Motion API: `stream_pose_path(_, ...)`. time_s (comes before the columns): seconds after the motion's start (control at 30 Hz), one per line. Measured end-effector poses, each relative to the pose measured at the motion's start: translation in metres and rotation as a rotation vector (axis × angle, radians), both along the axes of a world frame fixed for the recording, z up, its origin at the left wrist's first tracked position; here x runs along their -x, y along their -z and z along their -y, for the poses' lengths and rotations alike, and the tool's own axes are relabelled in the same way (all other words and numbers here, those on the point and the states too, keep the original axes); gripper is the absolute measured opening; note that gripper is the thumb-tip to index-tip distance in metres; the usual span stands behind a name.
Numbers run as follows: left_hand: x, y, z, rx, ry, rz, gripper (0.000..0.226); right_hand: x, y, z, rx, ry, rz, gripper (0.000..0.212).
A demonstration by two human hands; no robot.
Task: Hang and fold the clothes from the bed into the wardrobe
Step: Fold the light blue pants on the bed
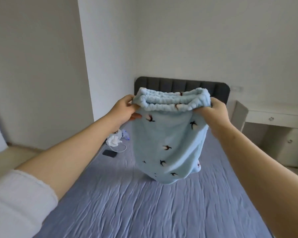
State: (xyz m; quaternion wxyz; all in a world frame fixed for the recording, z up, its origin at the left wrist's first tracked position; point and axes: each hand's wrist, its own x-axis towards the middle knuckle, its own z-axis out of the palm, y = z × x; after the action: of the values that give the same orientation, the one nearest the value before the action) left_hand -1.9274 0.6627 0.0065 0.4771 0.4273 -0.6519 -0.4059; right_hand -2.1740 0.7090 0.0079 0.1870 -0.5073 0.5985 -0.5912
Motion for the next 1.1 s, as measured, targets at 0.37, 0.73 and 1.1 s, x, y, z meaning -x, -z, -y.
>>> stream_pose_path(0.37, -0.012, 0.171, -0.042, -0.385, -0.005, 0.169, 0.008, -0.017, 0.173, -0.068, -0.513, -0.015, 0.178, 0.022)
stream_pose_path(0.73, -0.033, 0.256, -0.044, -0.511, 0.05, 0.347, 0.013, -0.042, 0.265, -0.088, -0.73, 0.136, 0.068, 0.02)
stream_pose_path(1.1, 0.054, 0.252, 0.073, -0.532, 0.009, 0.17, 0.038, 0.006, 0.264, 0.048, -0.626, 0.081, 0.2, 0.037)
